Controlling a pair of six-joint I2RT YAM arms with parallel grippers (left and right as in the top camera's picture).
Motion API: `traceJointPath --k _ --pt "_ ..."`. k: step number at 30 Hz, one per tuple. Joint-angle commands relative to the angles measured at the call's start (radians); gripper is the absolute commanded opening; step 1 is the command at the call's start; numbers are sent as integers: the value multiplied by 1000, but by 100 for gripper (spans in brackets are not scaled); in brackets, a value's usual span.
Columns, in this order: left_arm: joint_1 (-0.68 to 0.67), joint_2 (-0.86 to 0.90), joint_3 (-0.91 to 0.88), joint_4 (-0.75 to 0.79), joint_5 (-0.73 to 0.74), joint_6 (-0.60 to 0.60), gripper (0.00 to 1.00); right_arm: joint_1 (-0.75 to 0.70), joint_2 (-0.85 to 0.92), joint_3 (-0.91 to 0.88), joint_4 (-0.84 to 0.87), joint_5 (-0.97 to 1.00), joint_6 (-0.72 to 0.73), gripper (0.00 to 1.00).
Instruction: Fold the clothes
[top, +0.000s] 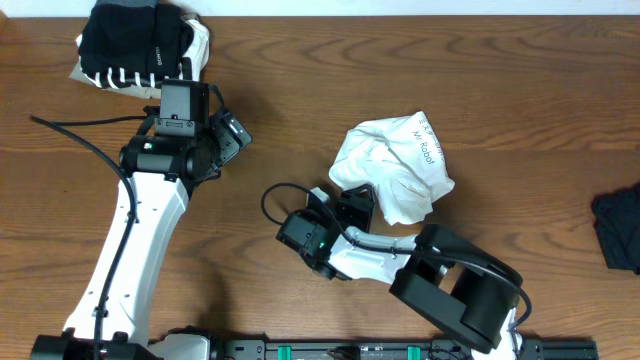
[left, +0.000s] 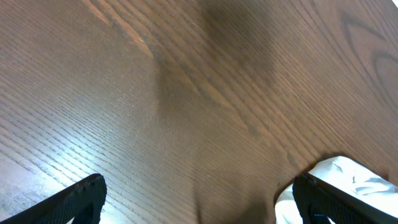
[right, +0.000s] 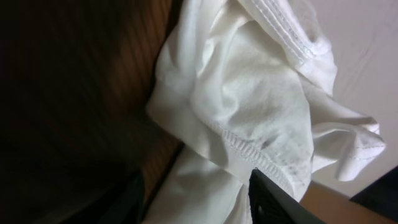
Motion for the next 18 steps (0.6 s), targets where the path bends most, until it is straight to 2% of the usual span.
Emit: traceJointPath --k 1,6,11,15,18 --pt "5 5 11 -5 -8 -9 97 -36 16 -8 21 19 -25 54" --pt "4 5 11 -16 -8 -10 97 -116 16 -8 99 19 -65 54" --pt "4 5 11 -25 -1 -10 97 -176 16 -8 170 48 -82 43" --pt "4 5 11 -30 -1 -9 97 -193 15 -6 327 179 -85 26" --pt "1 5 11 -35 -1 -9 97 -202 15 11 383 195 -108 23"
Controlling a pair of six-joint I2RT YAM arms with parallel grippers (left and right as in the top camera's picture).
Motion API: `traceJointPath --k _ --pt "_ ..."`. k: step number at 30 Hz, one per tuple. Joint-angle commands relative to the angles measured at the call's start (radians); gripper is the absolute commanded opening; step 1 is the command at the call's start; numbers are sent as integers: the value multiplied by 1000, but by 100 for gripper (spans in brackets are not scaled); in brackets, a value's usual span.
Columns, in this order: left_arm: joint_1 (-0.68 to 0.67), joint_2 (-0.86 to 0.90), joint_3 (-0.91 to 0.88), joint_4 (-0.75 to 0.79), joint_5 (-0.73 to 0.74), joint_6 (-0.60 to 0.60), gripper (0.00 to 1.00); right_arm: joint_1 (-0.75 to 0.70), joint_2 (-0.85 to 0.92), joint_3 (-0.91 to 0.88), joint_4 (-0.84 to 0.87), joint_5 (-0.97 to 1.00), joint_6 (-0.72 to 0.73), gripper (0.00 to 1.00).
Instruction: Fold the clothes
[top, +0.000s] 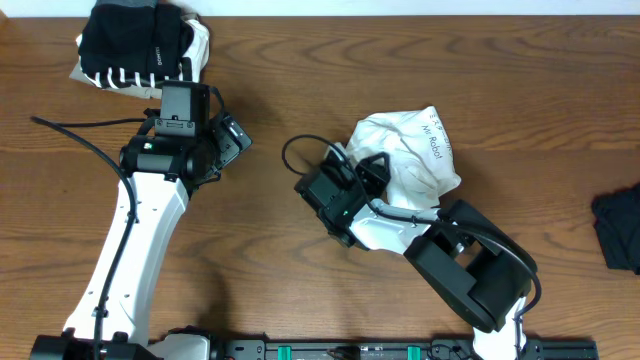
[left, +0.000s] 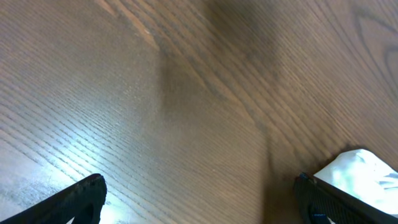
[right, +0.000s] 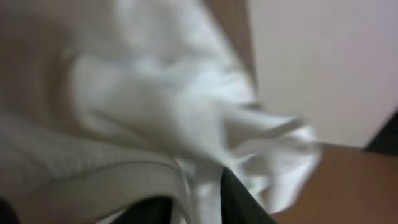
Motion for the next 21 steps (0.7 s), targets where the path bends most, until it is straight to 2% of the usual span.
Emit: traceJointPath --k 1,6,10,21 --pt "-3 5 11 -9 -2 -9 97 -13 11 23 27 86 -14 21" --pt "-28 5 11 -34 -2 -9 98 -24 11 51 66 97 -13 19" --pt "-69 5 9 -48 -2 -9 97 -56 10 71 132 156 -13 13" --pt "-181 5 9 -48 -3 -9 97 -205 10 86 132 201 -4 1"
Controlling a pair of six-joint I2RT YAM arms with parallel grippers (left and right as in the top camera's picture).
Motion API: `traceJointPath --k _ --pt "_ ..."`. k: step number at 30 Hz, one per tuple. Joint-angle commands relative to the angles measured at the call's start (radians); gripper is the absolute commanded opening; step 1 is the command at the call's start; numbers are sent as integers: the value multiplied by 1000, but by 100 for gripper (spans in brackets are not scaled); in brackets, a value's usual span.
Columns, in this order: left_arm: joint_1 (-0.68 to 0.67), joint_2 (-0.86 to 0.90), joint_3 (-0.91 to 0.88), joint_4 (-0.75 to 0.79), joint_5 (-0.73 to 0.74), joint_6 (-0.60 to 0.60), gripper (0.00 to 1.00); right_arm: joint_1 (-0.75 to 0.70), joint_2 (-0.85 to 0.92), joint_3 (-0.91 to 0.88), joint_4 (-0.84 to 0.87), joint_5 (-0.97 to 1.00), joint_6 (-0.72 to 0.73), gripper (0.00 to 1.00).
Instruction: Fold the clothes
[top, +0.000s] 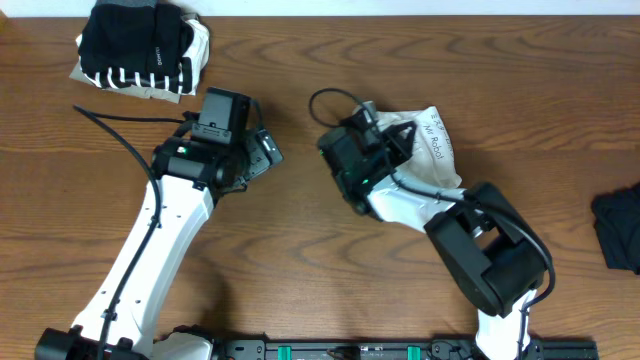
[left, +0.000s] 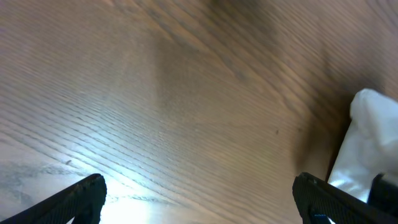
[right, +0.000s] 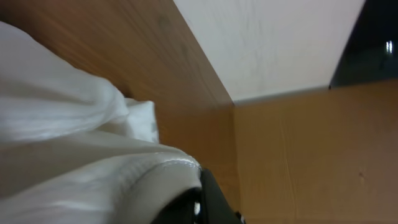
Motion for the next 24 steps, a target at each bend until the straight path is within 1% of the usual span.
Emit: traceJointPath --k 1,6,10,14,17,19,22,23,24 --pt "-18 5 9 -3 -4 -9 97 -43 10 14 -1 65 18 1" --pt "-28 5 9 -4 -6 -9 97 -101 10 13 -2 71 26 3" --pt "-28 5 9 -8 -6 -8 97 -126 10 13 -18 99 82 10" --pt "-28 5 9 -10 -6 -8 97 -140 10 13 -105 102 179 18" --pt "-28 5 9 -18 -6 -9 98 -156 8 13 -242 100 322 24" --pt "-28 5 9 -26 -6 -8 97 -175 2 13 -372 64 440 28" --pt "-28 5 9 -32 -6 -9 97 -216 -34 15 -604 -82 689 35" --pt "-28 5 9 -33 -6 -9 98 -242 -55 16 -682 -153 799 36" --pt "-28 5 9 -33 -6 -9 97 -263 -76 16 -733 -212 871 35"
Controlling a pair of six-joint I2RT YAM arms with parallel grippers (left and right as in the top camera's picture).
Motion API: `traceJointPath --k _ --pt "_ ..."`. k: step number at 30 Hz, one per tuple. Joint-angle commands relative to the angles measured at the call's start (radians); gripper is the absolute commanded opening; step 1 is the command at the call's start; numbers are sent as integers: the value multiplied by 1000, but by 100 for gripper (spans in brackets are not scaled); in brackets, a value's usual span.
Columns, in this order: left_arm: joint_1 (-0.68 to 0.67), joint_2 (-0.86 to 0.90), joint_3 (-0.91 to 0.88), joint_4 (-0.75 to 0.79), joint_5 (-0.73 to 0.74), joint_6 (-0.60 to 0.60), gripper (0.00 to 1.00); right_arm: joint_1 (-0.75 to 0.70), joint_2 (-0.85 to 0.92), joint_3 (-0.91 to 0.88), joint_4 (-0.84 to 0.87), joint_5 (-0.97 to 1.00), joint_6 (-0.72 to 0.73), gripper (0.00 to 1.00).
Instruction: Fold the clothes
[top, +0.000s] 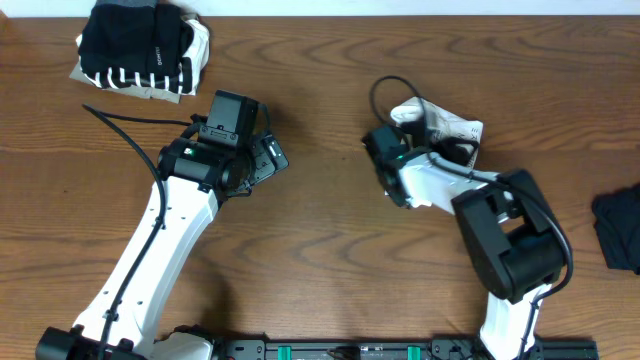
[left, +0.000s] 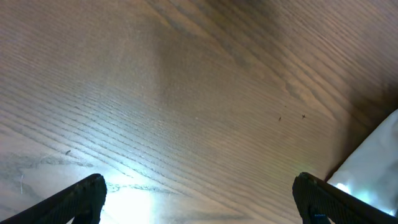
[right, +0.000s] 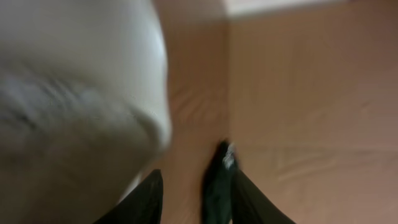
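Note:
A white shirt (top: 445, 122) with printed lettering sits bunched small at right of centre on the wooden table (top: 330, 290). My right gripper (top: 455, 150) is buried in it, apparently shut on its cloth. The right wrist view is blurred: white cloth (right: 74, 81) fills its upper left, and the gripper (right: 193, 186) shows dark fingers close together. My left gripper (top: 272, 160) hangs open over bare wood left of centre. In the left wrist view this gripper (left: 196, 202) holds nothing, and an edge of the white shirt (left: 379, 162) shows at the right.
A folded stack, black striped garment on cream (top: 140, 45), lies at the far left corner. A dark garment (top: 617, 230) lies at the right edge. A black cable (top: 390, 95) loops above the right wrist.
My right gripper has moved right and a little farther back, and the white shirt has gone with it, now a much smaller bundle. The left gripper has barely shifted.
The white shirt lay crumpled at centre right with my right gripper at its near left edge, the left gripper open by the folded stack. Then the right gripper was in the shirt's left side. Then the left arm had moved toward centre. Now the shirt sits bunched farther right.

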Motion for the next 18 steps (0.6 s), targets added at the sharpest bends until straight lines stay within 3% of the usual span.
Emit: traceJointPath --k 1,3,6,18 --pt "-3 5 9 -3 -8 -9 98 -76 -89 3 -113 -209 406 34" --pt "-3 5 9 -3 -7 -9 97 -125 -139 3 -169 -289 495 37" --pt "-3 5 9 -3 -4 -9 97 -182 -219 3 -185 -377 511 46" --pt "-3 4 9 -15 -5 -5 98 -298 -590 3 -252 -619 558 49"
